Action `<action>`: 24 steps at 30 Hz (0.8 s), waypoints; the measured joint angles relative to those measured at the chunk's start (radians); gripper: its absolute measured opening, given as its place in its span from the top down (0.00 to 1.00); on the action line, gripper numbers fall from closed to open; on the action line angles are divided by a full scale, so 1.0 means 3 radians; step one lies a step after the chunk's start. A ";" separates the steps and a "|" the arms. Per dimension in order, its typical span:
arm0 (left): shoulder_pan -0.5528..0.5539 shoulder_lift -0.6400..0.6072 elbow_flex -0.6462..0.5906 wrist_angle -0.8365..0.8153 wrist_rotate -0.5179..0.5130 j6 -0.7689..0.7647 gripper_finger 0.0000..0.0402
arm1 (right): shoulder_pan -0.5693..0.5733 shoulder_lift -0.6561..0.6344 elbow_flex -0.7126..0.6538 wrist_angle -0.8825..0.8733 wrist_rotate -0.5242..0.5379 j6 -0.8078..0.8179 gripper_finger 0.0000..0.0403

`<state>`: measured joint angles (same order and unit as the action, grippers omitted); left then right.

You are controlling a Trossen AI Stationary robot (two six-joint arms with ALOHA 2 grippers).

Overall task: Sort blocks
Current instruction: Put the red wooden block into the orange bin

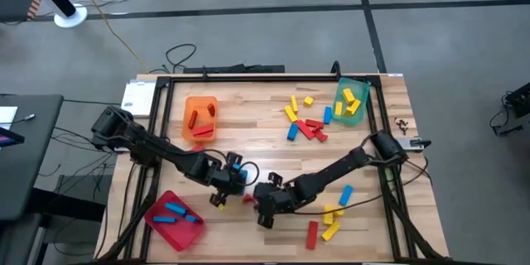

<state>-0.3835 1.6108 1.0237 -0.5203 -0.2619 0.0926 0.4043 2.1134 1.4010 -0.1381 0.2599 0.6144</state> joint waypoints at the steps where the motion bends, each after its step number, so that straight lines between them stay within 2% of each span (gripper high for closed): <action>1: -0.0032 0.0000 0.0000 -0.0056 0.0002 -0.0022 0.77 | -0.0025 0.0009 0.0000 0.0046 -0.0019 -0.0014 0.48; 10: -0.0180 -0.0004 -0.0003 -0.0219 0.0005 -0.0138 0.77 | -0.0143 0.0006 0.0004 -0.0027 -0.0095 0.0023 0.49; 20: -0.0183 -0.0004 -0.0003 -0.0297 0.0005 -0.0178 0.77 | -0.0101 -0.0098 0.0006 -0.0403 -0.0097 0.0034 0.62; 24: -0.0183 -0.0004 -0.0003 -0.0306 0.0005 -0.0178 0.77 | -0.0070 -0.0178 -0.0003 -0.0474 -0.0106 -0.0062 0.62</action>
<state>-0.4385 1.6096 1.0229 -0.6121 -0.2604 0.0391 0.3833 2.0601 1.4002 -0.2803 0.2280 0.5958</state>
